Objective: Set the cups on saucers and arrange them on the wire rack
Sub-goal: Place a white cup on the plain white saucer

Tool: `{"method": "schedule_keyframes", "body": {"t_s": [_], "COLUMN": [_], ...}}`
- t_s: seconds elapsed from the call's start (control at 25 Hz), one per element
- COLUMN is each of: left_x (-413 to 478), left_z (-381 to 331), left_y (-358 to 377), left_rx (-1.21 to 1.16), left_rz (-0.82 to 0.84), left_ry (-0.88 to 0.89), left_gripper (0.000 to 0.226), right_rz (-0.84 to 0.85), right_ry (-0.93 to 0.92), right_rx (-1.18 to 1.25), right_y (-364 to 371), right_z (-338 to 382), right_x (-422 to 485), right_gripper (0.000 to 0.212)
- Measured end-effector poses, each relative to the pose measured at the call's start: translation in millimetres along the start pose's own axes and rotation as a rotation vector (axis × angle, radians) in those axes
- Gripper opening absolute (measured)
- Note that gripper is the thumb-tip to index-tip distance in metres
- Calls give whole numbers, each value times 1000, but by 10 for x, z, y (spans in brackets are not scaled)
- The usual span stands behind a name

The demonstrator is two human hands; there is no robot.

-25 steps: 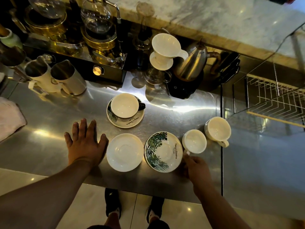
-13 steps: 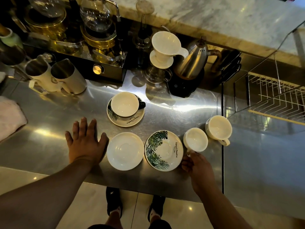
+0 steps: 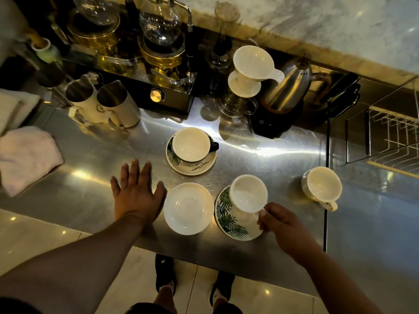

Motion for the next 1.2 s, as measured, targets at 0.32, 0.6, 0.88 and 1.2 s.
{"method": "schedule_keyframes", "body": {"t_s": [0.32, 0.6, 0.88, 1.2], "left_x": [8, 14, 17, 17], "left_z": [-6, -16, -8, -16], "left_y": [-12, -40, -13, -23], "left_rx": [-11, -34, -40, -42], "left_rz": [23, 24, 19, 31], "left_ry": [-5, -7, -2, 0], "left_gripper": [74, 75, 74, 74], "right_rz": [397, 484, 520, 542], "right_ry": [-119, -223, -217, -246], "right_rx": [-349, -500, -525, -559], "right_y": [614, 911, 990, 999], "right_z": [450, 524, 601, 619], "right_x": [160, 344, 421, 472], "right_gripper": [15, 12, 25, 19]}}
Point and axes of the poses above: each hand's wrist, its own x-axis towards the middle knuckle, its own y-axis out of the palm, z = x × y, the point moved 4 cm from there along x, towards the middle knuckle, and after that the axes turned 7 degrees about -z, right-handed, at the moved point
